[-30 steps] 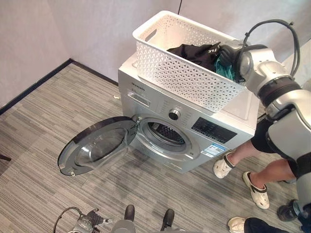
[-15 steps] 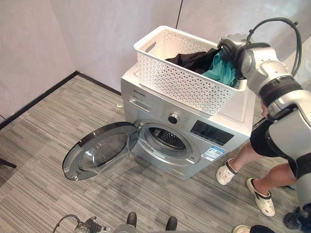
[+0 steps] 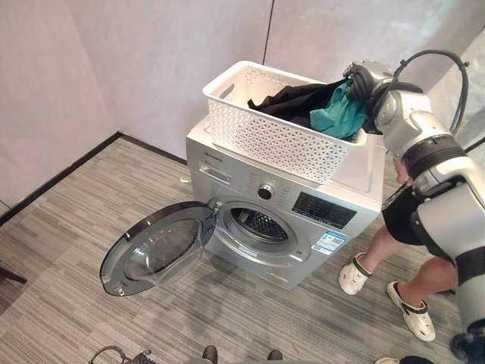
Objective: Grab the laundry basket,head to the washer,open it,put in the laundry and shut it.
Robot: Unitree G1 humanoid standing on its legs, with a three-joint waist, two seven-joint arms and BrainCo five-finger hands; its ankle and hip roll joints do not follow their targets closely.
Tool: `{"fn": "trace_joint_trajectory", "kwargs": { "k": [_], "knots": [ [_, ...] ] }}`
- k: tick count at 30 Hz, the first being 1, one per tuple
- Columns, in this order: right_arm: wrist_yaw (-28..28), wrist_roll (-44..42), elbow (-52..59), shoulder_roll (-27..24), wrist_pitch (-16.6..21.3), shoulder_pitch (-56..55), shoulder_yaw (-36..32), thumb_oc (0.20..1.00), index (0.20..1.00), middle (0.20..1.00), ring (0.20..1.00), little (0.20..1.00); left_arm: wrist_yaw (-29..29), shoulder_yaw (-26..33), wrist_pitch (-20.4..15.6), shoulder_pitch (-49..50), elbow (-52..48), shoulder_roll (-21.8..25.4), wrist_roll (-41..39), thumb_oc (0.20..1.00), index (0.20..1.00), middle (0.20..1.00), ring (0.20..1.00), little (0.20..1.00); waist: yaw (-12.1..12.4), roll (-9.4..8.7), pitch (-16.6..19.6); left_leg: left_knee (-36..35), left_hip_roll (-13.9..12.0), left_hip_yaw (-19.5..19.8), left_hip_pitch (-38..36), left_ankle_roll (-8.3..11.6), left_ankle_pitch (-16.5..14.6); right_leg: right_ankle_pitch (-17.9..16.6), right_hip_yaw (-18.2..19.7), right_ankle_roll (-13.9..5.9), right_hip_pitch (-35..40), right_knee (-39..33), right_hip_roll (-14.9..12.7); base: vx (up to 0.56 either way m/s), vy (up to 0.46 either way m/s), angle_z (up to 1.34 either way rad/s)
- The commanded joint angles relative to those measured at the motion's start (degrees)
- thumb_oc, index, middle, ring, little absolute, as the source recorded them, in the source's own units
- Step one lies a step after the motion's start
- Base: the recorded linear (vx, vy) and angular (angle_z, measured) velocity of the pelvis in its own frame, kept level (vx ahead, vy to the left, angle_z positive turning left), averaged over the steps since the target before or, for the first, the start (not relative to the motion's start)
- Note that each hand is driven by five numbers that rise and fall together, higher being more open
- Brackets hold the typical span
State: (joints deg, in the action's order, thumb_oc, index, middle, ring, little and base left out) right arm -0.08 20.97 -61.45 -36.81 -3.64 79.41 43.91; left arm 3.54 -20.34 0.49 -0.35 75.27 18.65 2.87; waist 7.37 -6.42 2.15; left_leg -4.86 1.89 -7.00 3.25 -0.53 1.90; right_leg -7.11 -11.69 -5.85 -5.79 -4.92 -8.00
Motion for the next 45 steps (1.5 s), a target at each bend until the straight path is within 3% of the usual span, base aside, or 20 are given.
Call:
{"fn": "trace_joint_trajectory", "kwargs": {
  "k": [1, 5, 6, 7, 13, 15, 18, 22, 25, 27, 28, 30, 31, 34, 35, 36, 37, 40, 43, 45],
  "knots": [
    [-6.9, -3.89, 0.65, -4.63, -0.66, 4.59, -2.88, 0.2, 0.2, 0.2, 0.2, 0.2, 1.05, 0.51, 0.04, -3.04, 3.53, -0.91, 1.75, 1.0, 1.0, 1.0, 1.0, 1.0, 0.49, -0.55, -1.94, -0.14, 0.67, 4.47, -0.9, 0.09, -2.8, 0.78, -0.87, -4.33, 5.0, 0.63, -2.76, 0.04, 0.046, -0.05],
    [-9.71, -6.29, 4.19, -4.54, -0.59, 1.1, -8.02, 0.2, 0.2, 0.2, 0.2, 0.2, 1.63, 1.12, 0.03, -2.3, 3.32, -1.28, 2.18, 1.0, 1.0, 1.0, 1.0, 1.0, 0.67, 0.17, -2.14, -0.14, 1.11, 3.41, -2.88, -0.82, -3.65, 1.22, -0.14, -4.77, 5.23, 2.71, -3.28, 0.03, 0.056, -0.1],
    [-9.64, -6.37, 5.16, -2.78, -0.23, -0.07, -9.15, 0.2, 0.2, 0.2, 0.2, 0.2, 1.92, 2.21, -0.24, -1.8, 2.57, -1.01, 1.73, 1.0, 1.0, 1.0, 1.0, 1.0, 1.51, 1.04, -3.38, -0.14, 0.52, 1.21, -4.52, -1.31, -4.01, 2.13, -2.33, -4.58, 3.84, 7.63, -3.35, -0.03, 0.039, -0.3],
    [-9.65, -6.37, 5.15, -2.75, -0.22, -0.07, -9.16, 0.2, 0.2, 0.2, 0.2, 0.2, 1.92, 2.23, -0.24, -1.78, 2.55, -1.0, 1.73, 1.0, 1.0, 1.0, 1.0, 1.0, 1.6, 1.04, -3.47, -0.14, 0.52, 1.1, -4.63, -1.31, -4.04, 2.26, -2.2, -4.59, 3.78, 7.88, -3.37, -0.03, 0.047, -0.61],
    [-9.41, -8.01, 9.75, -1.38, 0.69, -3.11, -10.53, 0.2, 0.2, 0.2, 0.2, 0.2, 2.12, 3.77, -0.01, -1.7, 2.47, -0.17, 1.25, 1.0, 1.0, 1.0, 1.0, 1.0, -0.42, 2.33, -4.83, 0.52, 0.41, 0.31, -6.57, -1.45, -3.68, 6.01, -0.68, -1.5, -0.51, 11.81, 3.66, 0.02, 0.025, -0.36],
    [-9.23, -7.96, 13.49, -2.67, 0.93, -5.24, -10.81, 0.2, 0.2, 0.2, 0.2, 0.2, 1.97, 4.32, -0.02, -2.07, 2.52, -0.51, 1.51, 1.0, 1.0, 1.0, 1.0, 1.0, -1.85, 2.49, -5.35, 2.06, 0.88, 1.1, -6.87, -1.5, -3.93, 6.84, 2.05, -0.38, -1.07, 12.15, 5.87, 0.09, 0.001, -0.08],
    [-8.76, -9.05, 15.87, -5.08, 1.28, -7.06, -12.04, 0.2, 0.2, 0.2, 0.2, 0.2, 1.98, 4.96, -0.09, -1.98, 2.38, -0.97, 1.9, 1.0, 1.0, 1.0, 1.0, 1.0, -2.33, 2.34, -5.08, 4.18, 1.45, 1.66, -7.41, -1.39, -5.54, 6.82, 2.3, 0.46, 0.83, 10.51, 6.87, 0.15, -0.066, 0.15],
    [-8.24, -11.33, 20.47, -8.97, 2.07, -10.55, -13.72, 0.2, 0.2, 0.2, 0.2, 0.2, 1.62, 4.37, -0.13, -2.51, 1.41, -1.13, 2.08, 1.0, 1.0, 1.0, 1.0, 1.0, -3.62, 2.69, -5.24, 12.23, 1.15, 2.73, -6.11, -0.14, -9.0, 7.86, 2.94, 1.96, 4.34, 8.22, 8.62, 0.16, -0.111, 0.22],
    [-8.2, -12.2, 23.94, -11.96, 2.44, -12.19, -15.24, 0.2, 0.2, 0.2, 0.2, 0.2, 1.73, 4.36, -0.23, -3.47, 0.15, -0.76, 1.24, 1.0, 1.0, 1.0, 1.0, 1.0, -3.88, 2.33, -6.82, 22.14, 0.77, 3.37, -1.93, 2.3, -7.26, 9.09, 1.97, 3.47, 5.7, 8.75, 8.79, 0.07, -0.083, 0.35],
    [-8.44, -12.21, 24.61, -12.4, 2.26, -12.4, -15.36, 0.2, 0.2, 0.2, 0.2, 0.2, 1.69, 3.94, -0.18, -3.86, -0.14, -0.61, 1.03, 1.0, 1.0, 1.0, 1.0, 1.0, -3.76, 2.19, -7.42, 24.49, 0.18, 3.85, -0.34, 3.11, -5.74, 9.57, 1.67, 3.76, 6.16, 9.01, 8.94, 0.03, -0.032, 0.56],
    [-8.56, -12.45, 25.88, -14.93, 2.21, -12.93, -16.21, 0.2, 0.2, 0.2, 0.2, 0.2, 2.02, 3.94, -0.17, -5.34, -0.5, 0.07, 0.51, 1.0, 1.0, 1.0, 1.0, 1.0, -3.99, 1.52, -8.27, 20.24, -3.08, 2.71, 3.36, 3.08, -4.96, 10.52, 0.85, 3.36, 6.94, 9.0, 8.1, 0.06, -0.017, 0.31],
    [-8.62, -13.01, 26.55, -15.49, 2.34, -13.89, -17.21, 0.2, 0.2, 0.2, 0.2, 0.2, 2.14, 3.38, -0.25, -6.09, -0.97, 0.47, 0.46, 1.0, 1.0, 1.0, 1.0, 1.0, -3.48, 0.29, -9.1, 20.83, -3.8, 2.94, 7.11, 2.98, -4.16, 10.75, 0.55, 3.24, 7.31, 9.31, 7.05, 0.09, 0.032, 0.49],
    [-9.12, -13.55, 27.5, -13.71, 2.73, -15.1, -18.64, 0.2, 0.2, 0.2, 0.2, 0.2, 2.56, 3.47, -0.5, -6.17, -0.93, 1.24, 0.32, 1.0, 1.0, 1.0, 1.0, 1.0, -2.56, -0.19, -9.44, 21.48, -4.67, 5.82, 10.36, 3.34, -2.6, 11.8, 1.96, 2.96, 8.15, 9.92, 6.37, 0.21, 0.116, 0.47],
    [-9.92, -14.13, 28.84, -13.1, 3.06, -17.09, -19.98, 0.2, 0.2, 0.2, 0.2, 0.2, 3.02, 2.86, -0.41, -6.95, -1.3, 2.12, 0.54, 1.0, 1.0, 1.0, 1.0, 1.0, -2.74, 0.68, -8.81, 13.93, -11.72, 5.5, 11.68, 5.06, 4.2, 13.38, 3.1, 1.86, 9.37, 10.91, 5.73, 0.27, 0.21, -0.24],
    [-9.9, -13.6, 30.07, -13.01, 3.01, -17.55, -20.19, 0.2, 0.2, 0.2, 0.2, 0.2, 3.07, 2.51, -0.42, -6.78, -1.7, 2.29, 0.64, 1.0, 1.0, 1.0, 1.0, 1.0, -2.03, 1.03, -8.9, 13.82, -11.98, 7.62, 12.4, 5.57, 5.19, 14.23, 4.26, 1.6, 9.92, 11.86, 5.18, 0.27, 0.292, -0.33],
    [-9.12, -12.56, 32.29, -12.61, 2.83, -18.42, -20.51, 0.2, 0.2, 0.2, 0.2, 0.2, 3.09, 2.78, -0.65, -6.25, -2.43, 2.44, 0.33, 1.0, 1.0, 1.0, 1.0, 1.0, -1.57, 1.59, -8.99, 17.44, -9.97, 10.08, 10.68, 5.47, 1.33, 15.56, 5.81, 0.93, 10.57, 13.38, 3.99, 0.28, 0.298, -0.25],
    [-8.17, -11.44, 33.85, -11.76, 2.77, -19.6, -21.8, 0.2, 0.2, 0.2, 0.2, 0.2, 3.07, 3.27, -0.66, -5.85, -2.2, 2.47, 0.46, 1.0, 1.0, 1.0, 1.0, 1.0, -1.65, 2.13, -8.72, 17.66, -9.02, 10.75, 9.44, 5.63, 0.44, 15.57, 6.5, 0.28, 11.6, 13.0, 3.21, 0.28, 0.331, -0.49],
    [-8.27, -11.05, 37.78, -11.48, 3.28, -23.02, -24.66, 0.2, 0.2, 0.2, 0.2, 0.2, 2.97, 3.79, -0.84, -5.67, -2.11, 2.21, 0.73, 1.0, 1.0, 1.0, 1.0, 1.0, -1.83, 2.4, -7.78, 21.06, -5.31, 8.96, 9.46, 4.39, -3.24, 13.64, 7.83, -1.25, 13.08, 12.3, -0.51, 0.26, 0.325, -0.66],
    [-8.41, -11.14, 40.18, -10.97, 3.76, -24.87, -26.32, 0.2, 0.2, 0.2, 0.2, 0.2, 2.56, 4.11, -1.15, -4.53, -2.53, 2.21, 1.42, 1.0, 1.0, 1.0, 1.0, 1.0, -1.24, 2.46, -6.29, 25.0, -3.65, 6.19, 10.22, 2.87, -7.06, 10.26, 9.36, -3.14, 12.82, 10.48, -3.75, 0.19, 0.313, -0.23],
    [-8.43, -10.86, 40.73, -10.36, 3.89, -24.3, -26.06, 0.2, 0.2, 0.2, 0.2, 0.2, 2.45, 4.33, -1.31, -3.97, -2.59, 2.39, 1.91, 1.0, 1.0, 1.0, 1.0, 1.0, -1.22, 2.64, -5.9, 25.77, -3.29, 4.7, 10.0, 2.25, -7.81, 8.16, 10.27, -3.7, 12.06, 10.05, -4.92, 0.11, 0.262, -0.37]
  ]
}}
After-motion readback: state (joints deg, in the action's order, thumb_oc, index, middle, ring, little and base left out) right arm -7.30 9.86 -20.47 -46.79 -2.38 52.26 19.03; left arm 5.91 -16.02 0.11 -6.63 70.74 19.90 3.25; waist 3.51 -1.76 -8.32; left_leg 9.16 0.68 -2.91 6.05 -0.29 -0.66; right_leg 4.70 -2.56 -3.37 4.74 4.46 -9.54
